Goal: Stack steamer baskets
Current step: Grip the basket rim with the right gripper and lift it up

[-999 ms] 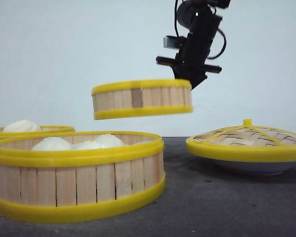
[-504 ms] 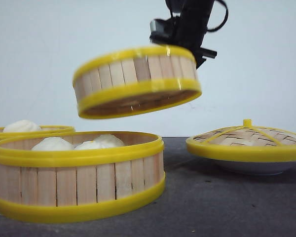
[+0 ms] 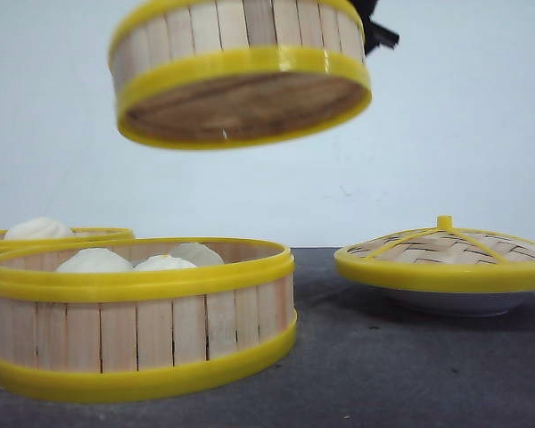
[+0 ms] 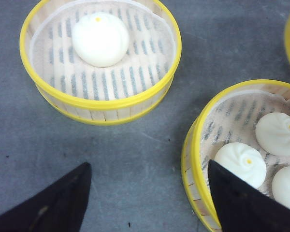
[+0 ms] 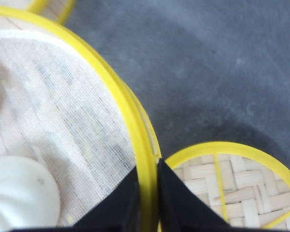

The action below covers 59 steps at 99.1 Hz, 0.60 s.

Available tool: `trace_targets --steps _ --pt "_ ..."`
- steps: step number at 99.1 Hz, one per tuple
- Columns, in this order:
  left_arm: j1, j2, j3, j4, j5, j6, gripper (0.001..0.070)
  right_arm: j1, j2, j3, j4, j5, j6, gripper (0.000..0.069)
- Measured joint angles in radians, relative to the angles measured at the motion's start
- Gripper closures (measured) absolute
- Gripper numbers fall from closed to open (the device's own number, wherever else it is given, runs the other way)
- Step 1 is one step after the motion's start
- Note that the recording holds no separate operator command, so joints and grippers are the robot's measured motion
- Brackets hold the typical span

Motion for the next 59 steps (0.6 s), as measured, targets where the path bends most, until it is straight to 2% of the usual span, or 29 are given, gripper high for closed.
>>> trace_targets --steps 21,30,42,59 --pt "0.000 0.000 0.000 0.000 -0.003 0.000 0.0244 0.053 -0.023 -0.005 -0.003 0.001 0.000 0.0665" --pt "0.000 0.000 0.000 0.000 -0.003 0.000 0.0244 0.072 -0.063 -0.061 -0.002 0.019 0.000 0.0665" --pt "0.000 0.000 0.000 0.000 -0.003 0.000 0.0244 0.090 -0.179 -0.242 0.058 0.016 -0.002 0.0665" --pt "0.000 0.000 0.000 0.000 -0.003 0.000 0.0244 0.099 -0.403 -0.597 0.326 -0.037 -0.006 0.0665"
